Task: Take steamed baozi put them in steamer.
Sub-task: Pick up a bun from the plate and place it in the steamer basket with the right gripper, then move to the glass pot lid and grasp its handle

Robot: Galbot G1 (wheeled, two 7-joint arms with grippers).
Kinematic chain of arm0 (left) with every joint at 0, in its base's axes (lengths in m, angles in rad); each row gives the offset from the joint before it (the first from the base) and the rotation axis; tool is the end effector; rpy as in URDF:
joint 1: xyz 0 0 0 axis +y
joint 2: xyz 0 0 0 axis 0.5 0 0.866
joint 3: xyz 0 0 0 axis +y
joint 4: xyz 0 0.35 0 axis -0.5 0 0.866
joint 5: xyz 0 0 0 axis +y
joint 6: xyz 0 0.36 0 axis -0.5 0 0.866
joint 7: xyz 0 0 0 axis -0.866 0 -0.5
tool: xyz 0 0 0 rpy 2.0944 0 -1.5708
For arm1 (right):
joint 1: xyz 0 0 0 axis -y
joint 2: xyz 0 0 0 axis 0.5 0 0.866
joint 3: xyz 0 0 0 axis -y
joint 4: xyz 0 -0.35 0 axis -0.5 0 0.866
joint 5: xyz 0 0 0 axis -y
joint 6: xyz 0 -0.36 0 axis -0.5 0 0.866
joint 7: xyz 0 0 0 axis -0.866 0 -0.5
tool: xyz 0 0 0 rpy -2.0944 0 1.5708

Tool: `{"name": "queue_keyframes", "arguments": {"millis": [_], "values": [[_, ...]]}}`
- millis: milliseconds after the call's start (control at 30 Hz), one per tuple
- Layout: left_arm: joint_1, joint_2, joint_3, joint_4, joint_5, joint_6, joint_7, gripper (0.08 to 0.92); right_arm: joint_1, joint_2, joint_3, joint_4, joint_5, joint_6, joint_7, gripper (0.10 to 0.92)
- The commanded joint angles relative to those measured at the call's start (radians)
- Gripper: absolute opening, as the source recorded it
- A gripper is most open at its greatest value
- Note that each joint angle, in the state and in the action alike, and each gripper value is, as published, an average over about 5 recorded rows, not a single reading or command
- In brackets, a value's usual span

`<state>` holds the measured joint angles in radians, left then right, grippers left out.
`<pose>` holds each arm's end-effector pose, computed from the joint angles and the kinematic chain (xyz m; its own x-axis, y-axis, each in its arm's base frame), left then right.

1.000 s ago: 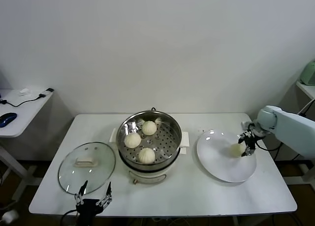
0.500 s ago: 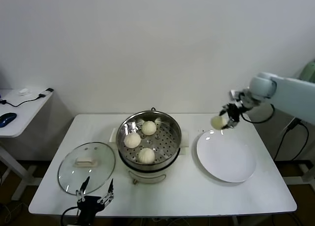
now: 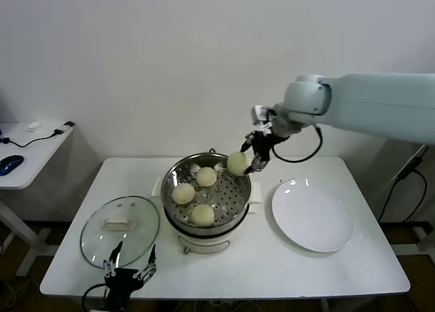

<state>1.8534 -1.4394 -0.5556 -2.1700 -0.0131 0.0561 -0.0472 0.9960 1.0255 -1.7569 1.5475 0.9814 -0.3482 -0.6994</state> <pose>0.1014 0.0287 -0.3144 -0.9668 -0.0056 0.2554 0.0241 0.9933 0.1132 0.5057 0.0475 -0.0050 -0.2124 -0.3456 0.9141 -0.9570 -0.1157 -0.2661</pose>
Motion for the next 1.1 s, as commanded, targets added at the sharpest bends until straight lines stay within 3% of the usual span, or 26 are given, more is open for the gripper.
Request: {"name": "queue_keyframes", "arguments": {"millis": [33,667,767,933,1100], "values": [[0.002,-0.003,-0.001,-0.005,-0.001,0.001,0.000,0.823,-0.185,0.095,-0.011,0.035,0.009,-0.124,0.181,0.662],[0.014,-0.009,-0.010,-0.015,-0.003,0.001,-0.001,0.823,-0.340,0.118,0.073,-0.150,-0.067,-0.098,0.172,0.662],[0.017,-0.008,-0.012,-0.016,-0.004,0.000,-0.002,0.823,-0.330,0.121,0.081,-0.159,-0.064,-0.070,0.136,0.688],[0.022,-0.005,-0.015,-0.023,-0.008,0.001,-0.002,0.823,-0.259,0.111,0.089,-0.179,-0.028,0.003,0.035,0.798],[0.024,-0.002,-0.017,-0.033,-0.010,0.005,-0.001,0.823,-0.141,0.063,0.065,-0.173,0.039,0.071,-0.083,0.822]]}}
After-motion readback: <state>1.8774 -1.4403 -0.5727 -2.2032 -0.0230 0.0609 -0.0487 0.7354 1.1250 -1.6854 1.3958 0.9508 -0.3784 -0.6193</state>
